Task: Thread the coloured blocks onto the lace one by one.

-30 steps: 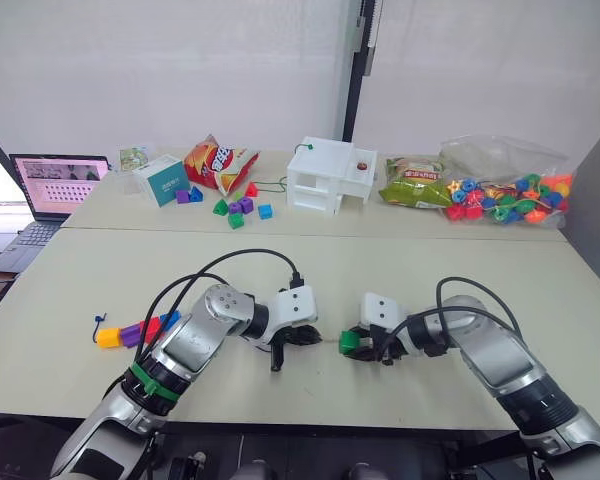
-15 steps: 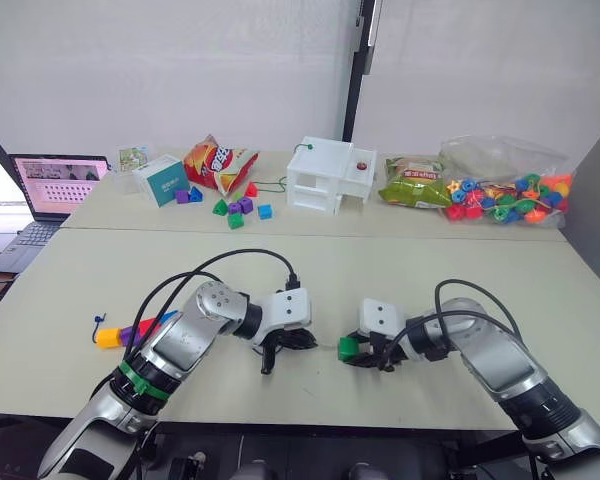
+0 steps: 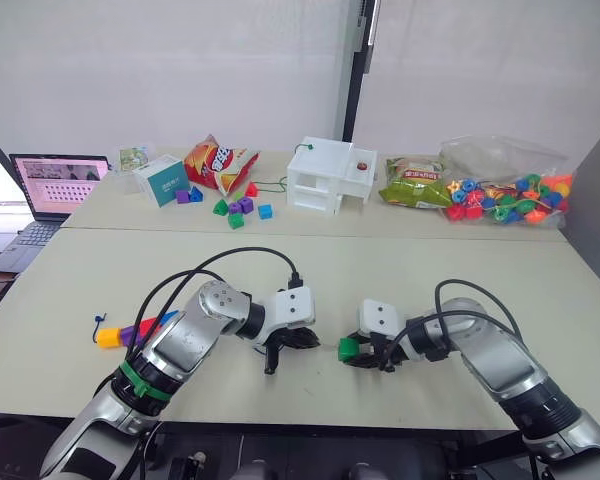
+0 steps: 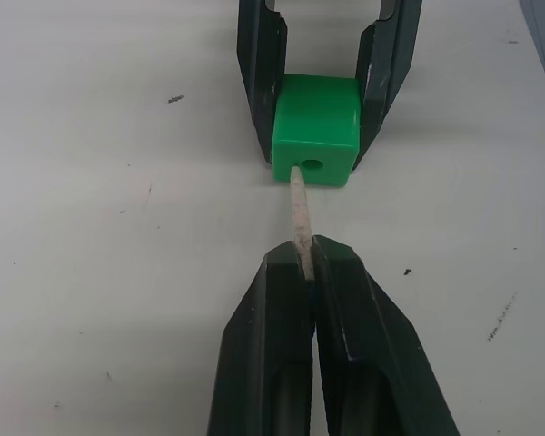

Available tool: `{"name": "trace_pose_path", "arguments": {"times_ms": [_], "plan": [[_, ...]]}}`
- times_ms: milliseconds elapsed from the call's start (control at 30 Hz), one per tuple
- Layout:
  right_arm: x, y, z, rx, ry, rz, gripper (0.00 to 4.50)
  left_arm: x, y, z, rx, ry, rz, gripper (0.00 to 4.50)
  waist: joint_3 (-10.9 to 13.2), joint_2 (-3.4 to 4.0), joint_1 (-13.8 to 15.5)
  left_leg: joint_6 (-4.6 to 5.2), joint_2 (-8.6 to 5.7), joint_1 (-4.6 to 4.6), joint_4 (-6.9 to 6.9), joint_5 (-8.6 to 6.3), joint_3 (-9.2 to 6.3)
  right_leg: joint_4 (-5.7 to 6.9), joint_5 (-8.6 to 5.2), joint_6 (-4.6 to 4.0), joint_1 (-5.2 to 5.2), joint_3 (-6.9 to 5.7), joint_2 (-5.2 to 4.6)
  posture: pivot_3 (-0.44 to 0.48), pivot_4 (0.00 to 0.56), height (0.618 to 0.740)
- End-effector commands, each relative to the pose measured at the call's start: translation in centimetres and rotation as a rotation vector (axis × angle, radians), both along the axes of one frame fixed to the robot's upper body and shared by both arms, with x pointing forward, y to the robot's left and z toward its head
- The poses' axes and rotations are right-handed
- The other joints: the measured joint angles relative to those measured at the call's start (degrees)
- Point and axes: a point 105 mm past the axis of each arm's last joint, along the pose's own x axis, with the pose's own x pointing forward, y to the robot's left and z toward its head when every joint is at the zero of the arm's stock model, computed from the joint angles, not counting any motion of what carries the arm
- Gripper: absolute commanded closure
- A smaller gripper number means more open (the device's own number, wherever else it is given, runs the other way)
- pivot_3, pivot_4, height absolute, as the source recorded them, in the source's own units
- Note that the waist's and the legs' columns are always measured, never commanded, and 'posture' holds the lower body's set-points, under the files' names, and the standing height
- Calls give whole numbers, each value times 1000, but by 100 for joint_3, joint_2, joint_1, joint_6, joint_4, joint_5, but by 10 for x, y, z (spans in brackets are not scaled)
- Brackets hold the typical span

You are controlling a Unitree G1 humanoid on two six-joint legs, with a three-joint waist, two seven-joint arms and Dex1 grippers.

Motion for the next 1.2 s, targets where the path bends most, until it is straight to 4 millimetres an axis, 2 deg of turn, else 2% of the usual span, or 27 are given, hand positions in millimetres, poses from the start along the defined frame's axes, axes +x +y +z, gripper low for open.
{"name": "trace_pose_path", "arguments": {"times_ms": [33, 200, 367, 733, 1000, 1200], "plan": [[-4, 3, -5, -9, 21, 14, 3310, -8, -7, 11, -43, -22, -44, 4500, 0, 0, -4, 0, 0, 0, 0, 0, 1, 0, 0, 0, 0, 0, 0, 0, 150, 740], [-5, 2, -7, -13, 25, 11, 3310, -6, -1, 10, -36, -24, -18, 4500, 0, 0, -7, 0, 2, 1, -1, 0, 0, 0, 0, 0, -1, 1, 2, 0, 150, 740], [-4, 3, -6, -12, 26, 13, 3310, -4, -5, 12, -54, -30, -11, 4500, 0, 0, -6, 0, 2, 1, -1, 0, 0, 0, 0, 0, 0, 0, 1, 0, 150, 740], [-4, 4, -6, -13, 29, 4, 3310, -13, -35, 10, -128, 11, -49, 4500, 0, 0, 16, 0, -1, 1, 1, 0, -1, -2, 0, 0, 4, -1, -2, 0, 150, 740], [-3, 8, -6, -5, 28, 1, 3310, -11, -57, 6, -170, 4, -88, 4500, 0, 0, 40, 0, -5, 7, 3, 0, -5, -7, 1, 2, 17, -5, -6, 0, 150, 740], [-8, 8, -5, 3, 38, 17, 3310, -9, -44, 0, -139, -2, -107, 4500, 0, 0, 0, 0, -2, 6, 0, 0, -5, -6, 1, 2, 12, -2, -2, 0, 150, 740]]}}
